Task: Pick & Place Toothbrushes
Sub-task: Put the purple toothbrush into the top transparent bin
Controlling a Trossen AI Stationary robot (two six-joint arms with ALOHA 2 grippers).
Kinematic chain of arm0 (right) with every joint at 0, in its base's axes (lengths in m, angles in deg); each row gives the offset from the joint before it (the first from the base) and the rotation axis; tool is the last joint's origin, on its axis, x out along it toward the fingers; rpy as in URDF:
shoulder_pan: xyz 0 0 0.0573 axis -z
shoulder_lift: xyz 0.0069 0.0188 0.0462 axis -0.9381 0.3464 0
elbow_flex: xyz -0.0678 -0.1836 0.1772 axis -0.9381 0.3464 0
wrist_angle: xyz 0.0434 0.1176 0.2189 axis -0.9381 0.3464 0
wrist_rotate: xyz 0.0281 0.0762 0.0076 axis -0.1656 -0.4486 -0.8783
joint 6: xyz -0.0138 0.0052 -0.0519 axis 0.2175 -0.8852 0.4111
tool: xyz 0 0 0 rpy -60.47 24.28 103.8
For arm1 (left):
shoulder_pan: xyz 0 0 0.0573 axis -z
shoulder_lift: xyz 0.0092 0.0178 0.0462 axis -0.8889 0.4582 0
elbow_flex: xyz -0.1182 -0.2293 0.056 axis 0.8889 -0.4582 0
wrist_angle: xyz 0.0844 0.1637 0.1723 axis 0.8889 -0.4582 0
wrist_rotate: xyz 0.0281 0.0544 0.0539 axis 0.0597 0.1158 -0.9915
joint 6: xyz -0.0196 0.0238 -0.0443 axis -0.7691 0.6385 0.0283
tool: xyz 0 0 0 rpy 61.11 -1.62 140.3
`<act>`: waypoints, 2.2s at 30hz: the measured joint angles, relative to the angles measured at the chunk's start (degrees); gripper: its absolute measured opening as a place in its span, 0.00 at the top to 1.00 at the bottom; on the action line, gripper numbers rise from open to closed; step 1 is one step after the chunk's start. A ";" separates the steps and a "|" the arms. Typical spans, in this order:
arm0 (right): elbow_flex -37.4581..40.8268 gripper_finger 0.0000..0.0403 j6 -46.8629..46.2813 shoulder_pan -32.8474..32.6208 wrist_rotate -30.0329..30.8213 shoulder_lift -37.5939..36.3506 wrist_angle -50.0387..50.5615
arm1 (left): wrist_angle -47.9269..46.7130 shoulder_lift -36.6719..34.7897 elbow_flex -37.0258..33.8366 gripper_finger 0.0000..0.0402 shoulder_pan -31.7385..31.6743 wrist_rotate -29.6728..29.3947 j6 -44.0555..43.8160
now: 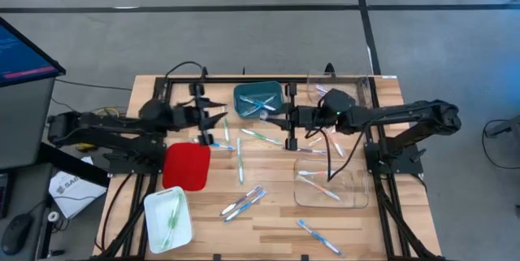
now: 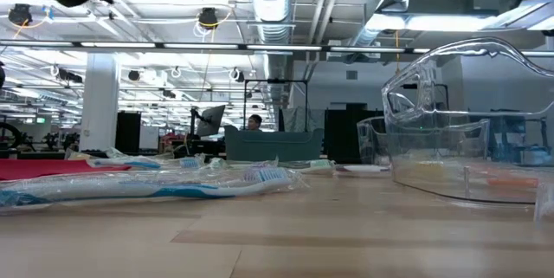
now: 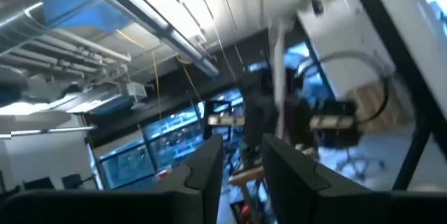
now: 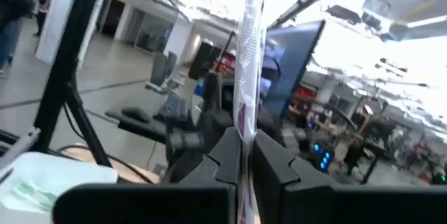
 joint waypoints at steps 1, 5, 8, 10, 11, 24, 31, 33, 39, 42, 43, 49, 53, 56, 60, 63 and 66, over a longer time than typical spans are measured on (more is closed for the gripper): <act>-0.02 0.97 0.02 0.00 -0.03 0.32 -0.89 | -0.15 1.65 0.79 0.77 0.00 -0.01 1.80; -0.23 0.97 0.03 0.34 -0.18 1.28 -1.33 | -6.07 6.70 4.95 0.77 0.20 0.36 5.81; -0.94 0.97 -0.02 0.91 -0.03 2.01 -0.68 | -12.25 8.07 8.00 0.77 0.67 -0.49 7.85; -0.92 0.97 -0.06 1.29 -0.05 2.01 0.33 | -13.72 8.10 8.65 0.77 1.12 -0.76 10.34; -0.92 0.97 -0.24 1.44 -0.06 2.01 0.78 | -13.90 8.13 8.65 0.77 1.28 -0.78 11.48; -0.94 0.97 1.46 2.86 -0.07 2.72 -0.76 | -15.46 7.83 8.76 0.56 1.90 -0.91 14.00; -2.86 0.97 1.57 2.93 -0.07 7.06 -2.06 | -13.91 7.83 8.76 0.41 1.91 -0.82 12.53; -4.09 0.97 1.57 2.95 -0.09 8.00 -1.72 | -13.95 7.83 8.76 0.39 1.90 -0.64 12.45; -4.61 0.97 3.43 2.19 -0.24 8.05 -1.19 | -14.00 7.83 8.76 0.40 1.90 -0.47 12.26; -4.61 0.97 4.45 1.50 -0.31 8.05 -1.25 | -14.11 7.83 8.76 0.41 1.90 -0.47 12.26; -4.61 0.97 4.61 1.27 -0.53 8.05 -1.52 | -14.11 7.83 8.76 0.42 1.90 -0.47 12.25; -4.50 0.97 6.13 0.65 -1.64 10.14 -4.28 | -14.09 7.83 8.76 0.44 1.90 -0.28 10.19; -5.25 0.97 8.23 0.68 -1.52 11.58 -5.79 | -14.11 7.83 8.76 0.44 1.88 0.80 9.67; -5.68 0.97 8.61 0.70 -1.51 12.38 -5.56 | -14.18 7.83 8.76 0.44 1.88 1.02 9.65; -6.47 0.97 8.63 0.65 -1.35 12.79 -5.60 | -14.35 7.83 8.76 0.44 1.88 1.05 9.65; -6.77 0.97 8.97 0.65 -1.35 13.40 -6.45 | -14.33 7.96 8.76 0.47 1.88 1.06 9.65; -6.69 0.97 9.02 0.65 -1.36 13.71 -5.87 | -14.60 8.24 8.74 0.50 1.90 1.06 9.64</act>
